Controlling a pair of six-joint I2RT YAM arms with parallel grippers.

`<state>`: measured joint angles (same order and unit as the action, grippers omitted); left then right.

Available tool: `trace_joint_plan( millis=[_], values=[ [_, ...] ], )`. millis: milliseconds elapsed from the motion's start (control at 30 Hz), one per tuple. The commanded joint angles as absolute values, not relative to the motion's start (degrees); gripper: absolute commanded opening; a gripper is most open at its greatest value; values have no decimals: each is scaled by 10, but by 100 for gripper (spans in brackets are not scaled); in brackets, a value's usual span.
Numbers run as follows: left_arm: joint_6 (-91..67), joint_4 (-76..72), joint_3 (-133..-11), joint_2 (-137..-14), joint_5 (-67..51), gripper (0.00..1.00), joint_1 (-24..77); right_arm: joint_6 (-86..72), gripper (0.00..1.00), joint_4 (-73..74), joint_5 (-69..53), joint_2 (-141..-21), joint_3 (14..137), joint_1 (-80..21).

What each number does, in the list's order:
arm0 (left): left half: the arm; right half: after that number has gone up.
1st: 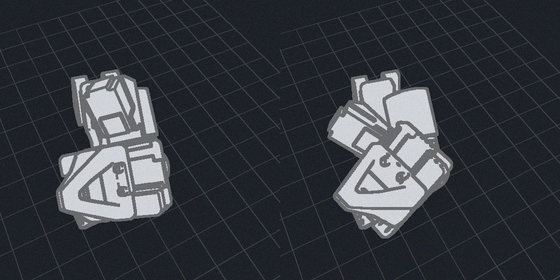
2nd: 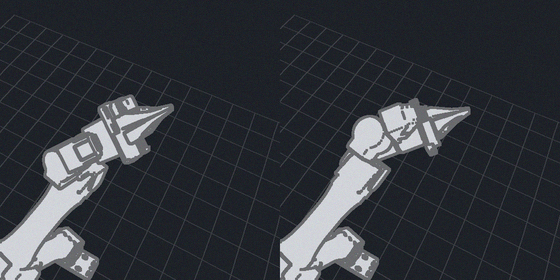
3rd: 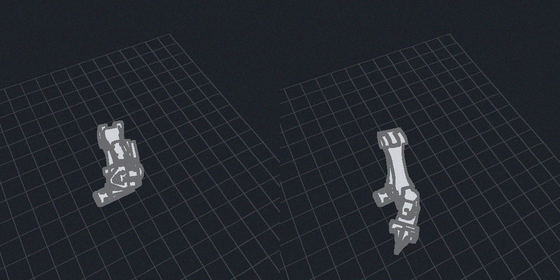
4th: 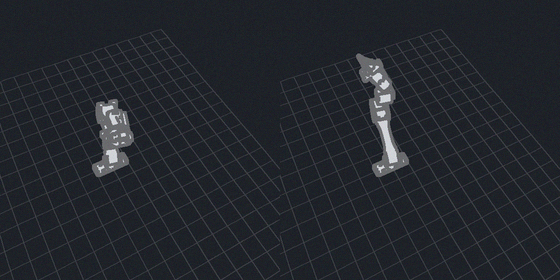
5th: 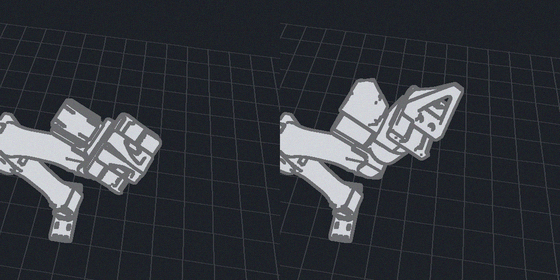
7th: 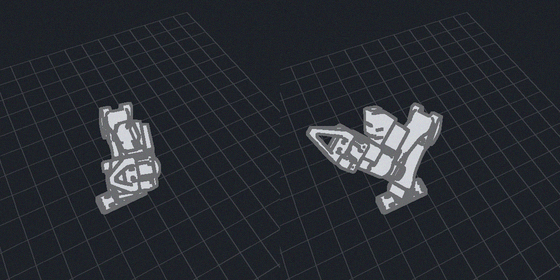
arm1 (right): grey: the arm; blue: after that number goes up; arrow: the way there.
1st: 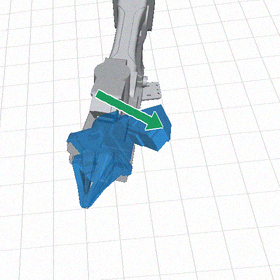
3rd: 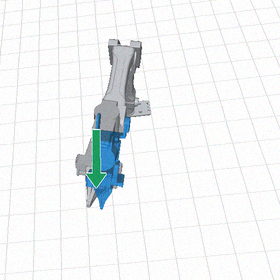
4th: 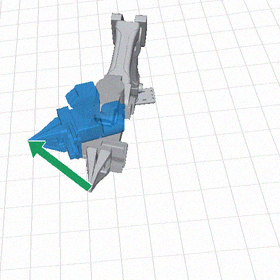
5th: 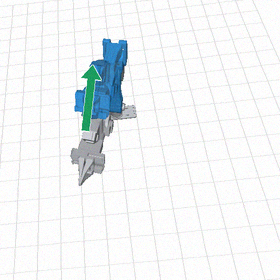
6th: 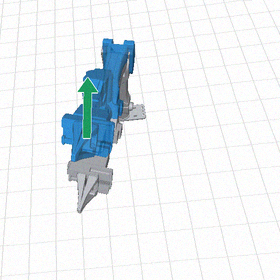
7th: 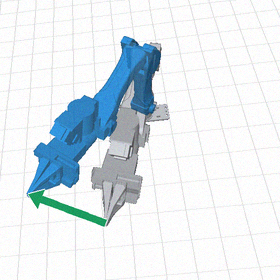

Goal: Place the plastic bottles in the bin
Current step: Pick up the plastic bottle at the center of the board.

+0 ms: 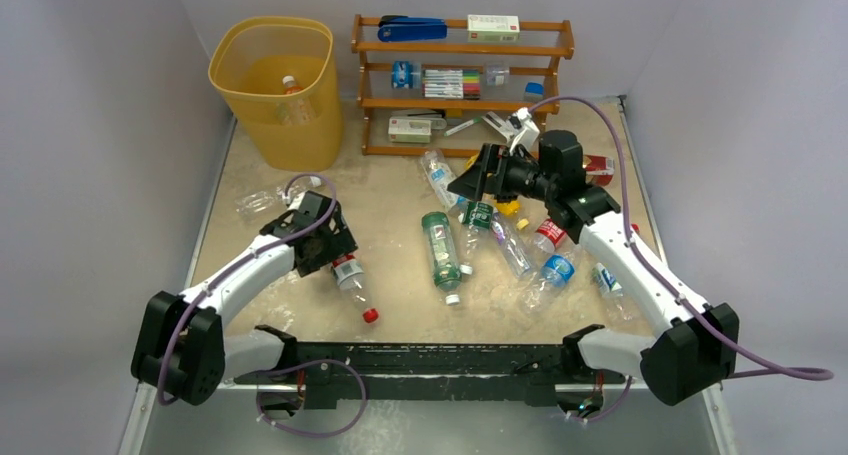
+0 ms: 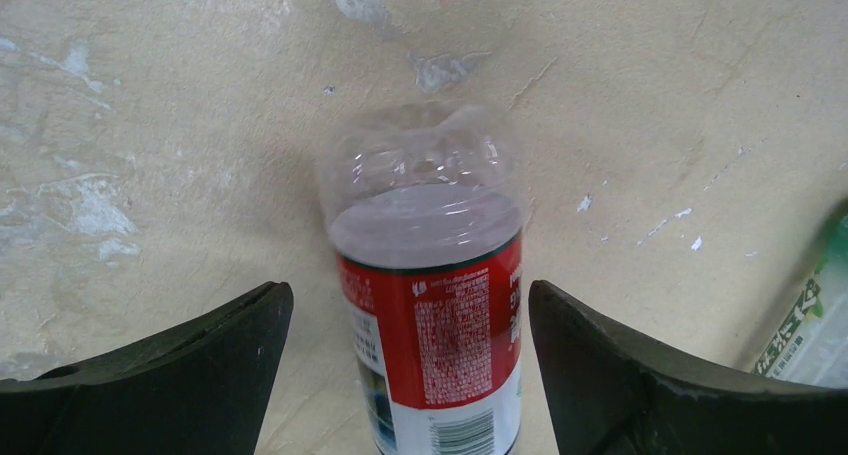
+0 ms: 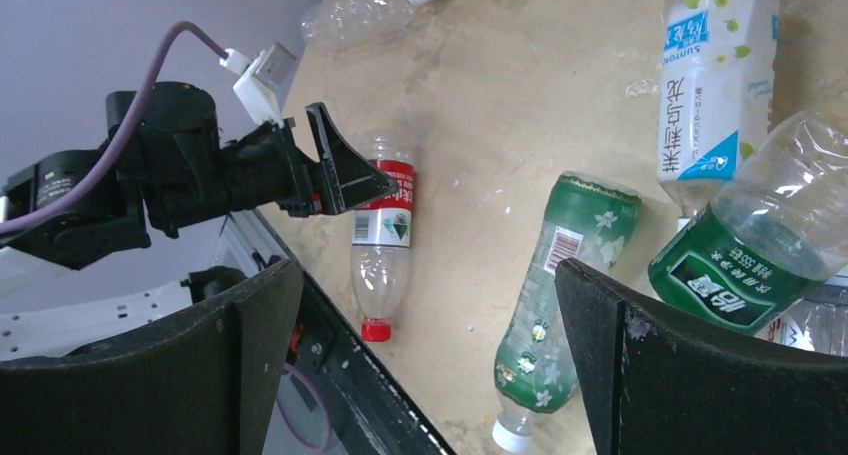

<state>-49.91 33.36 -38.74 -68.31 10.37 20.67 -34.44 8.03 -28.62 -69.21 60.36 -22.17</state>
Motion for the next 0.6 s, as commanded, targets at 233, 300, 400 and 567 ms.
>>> trace_joint_plan(
  millis=[233, 300, 400, 567],
  values=[
    [-481, 314, -446, -737, 138, 54, 226, -322, 100, -29, -316, -693, 552, -224],
    [-478, 312, -453, -743, 131, 44, 228, -323, 100, -40, -321, -690, 533, -224],
    [-477, 308, -462, -747, 126, 40, 231, -329, 100, -60, -329, -681, 509, -224],
    [-461, 332, -523, -761, 132, 39, 231, -331, 100, -67, -329, -673, 488, -224]
  ],
)
